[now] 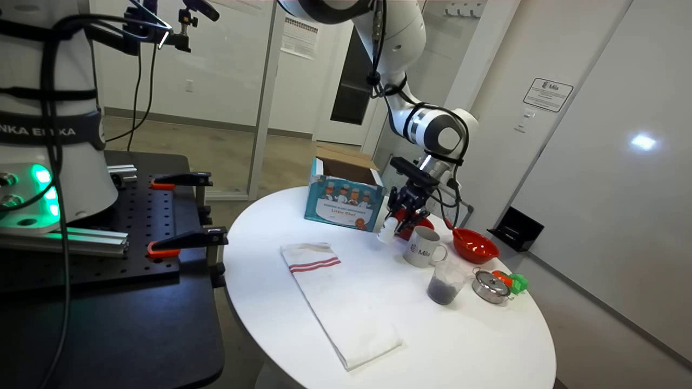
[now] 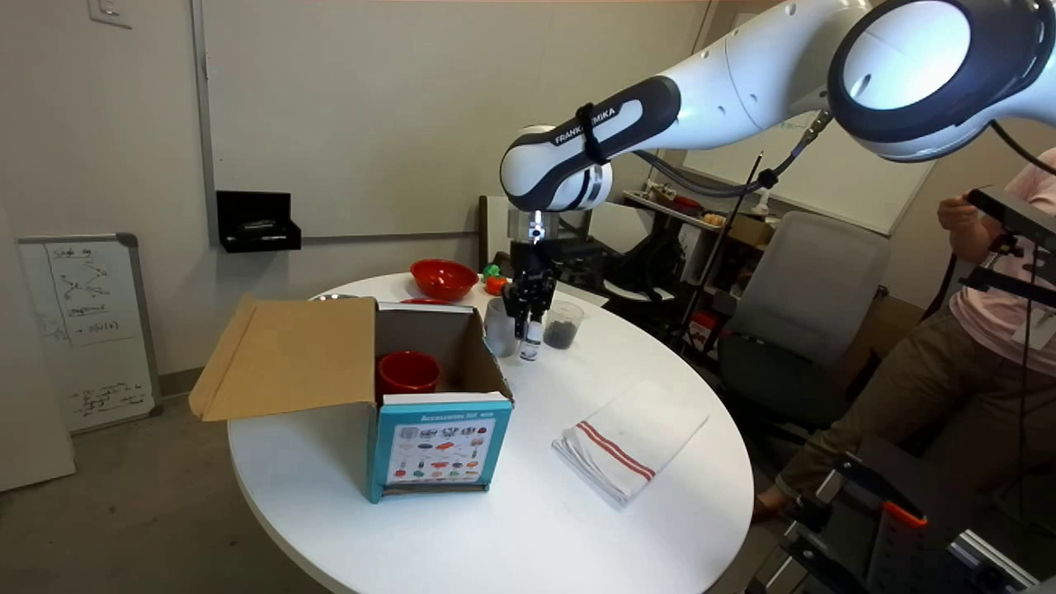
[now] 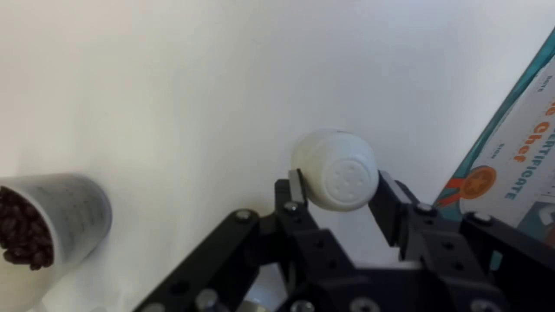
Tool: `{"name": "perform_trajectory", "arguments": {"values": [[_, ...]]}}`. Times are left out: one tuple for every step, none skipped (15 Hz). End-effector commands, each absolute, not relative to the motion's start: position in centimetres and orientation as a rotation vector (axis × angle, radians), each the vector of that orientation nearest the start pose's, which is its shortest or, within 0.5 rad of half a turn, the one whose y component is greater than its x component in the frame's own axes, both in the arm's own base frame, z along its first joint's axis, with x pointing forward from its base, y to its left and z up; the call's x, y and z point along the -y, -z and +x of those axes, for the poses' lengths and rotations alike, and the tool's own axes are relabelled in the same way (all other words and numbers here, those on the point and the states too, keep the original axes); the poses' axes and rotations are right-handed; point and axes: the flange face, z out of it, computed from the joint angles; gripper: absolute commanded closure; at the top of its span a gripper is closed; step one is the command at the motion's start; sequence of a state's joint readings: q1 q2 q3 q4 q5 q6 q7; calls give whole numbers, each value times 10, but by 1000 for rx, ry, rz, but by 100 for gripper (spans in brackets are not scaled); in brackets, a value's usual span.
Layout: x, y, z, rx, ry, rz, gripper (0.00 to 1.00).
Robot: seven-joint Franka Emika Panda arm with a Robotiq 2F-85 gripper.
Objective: Place the white shaker inside the blue box
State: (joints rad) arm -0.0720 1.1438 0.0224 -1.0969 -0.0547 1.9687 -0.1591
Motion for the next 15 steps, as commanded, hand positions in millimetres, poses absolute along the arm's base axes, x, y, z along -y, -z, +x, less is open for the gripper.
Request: {"name": "perform_trajectory", "arguments": {"values": [[41, -123, 726, 245, -482, -3101, 84], [42, -130, 728, 238, -478, -3101, 84], [42, -135, 730, 235, -479, -3101, 84], [42, -140, 730, 237, -484, -3102, 84], [42, -145, 730, 245, -488, -3103, 84], [40, -148, 729, 252, -496, -3102, 84], [38, -151, 728, 265, -506, -3100, 84], [35, -153, 726, 280, -518, -3098, 84], [32, -156, 726, 296, -528, -3097, 84], [27, -161, 726, 315, -530, -3097, 84], [21, -166, 727, 333, -529, -3099, 84], [14, -173, 727, 356, -520, -3106, 84], [7, -179, 728, 375, -513, -3112, 84], [0, -185, 729, 396, -510, -3123, 84], [-8, -192, 730, 413, -514, -3136, 84]]}}
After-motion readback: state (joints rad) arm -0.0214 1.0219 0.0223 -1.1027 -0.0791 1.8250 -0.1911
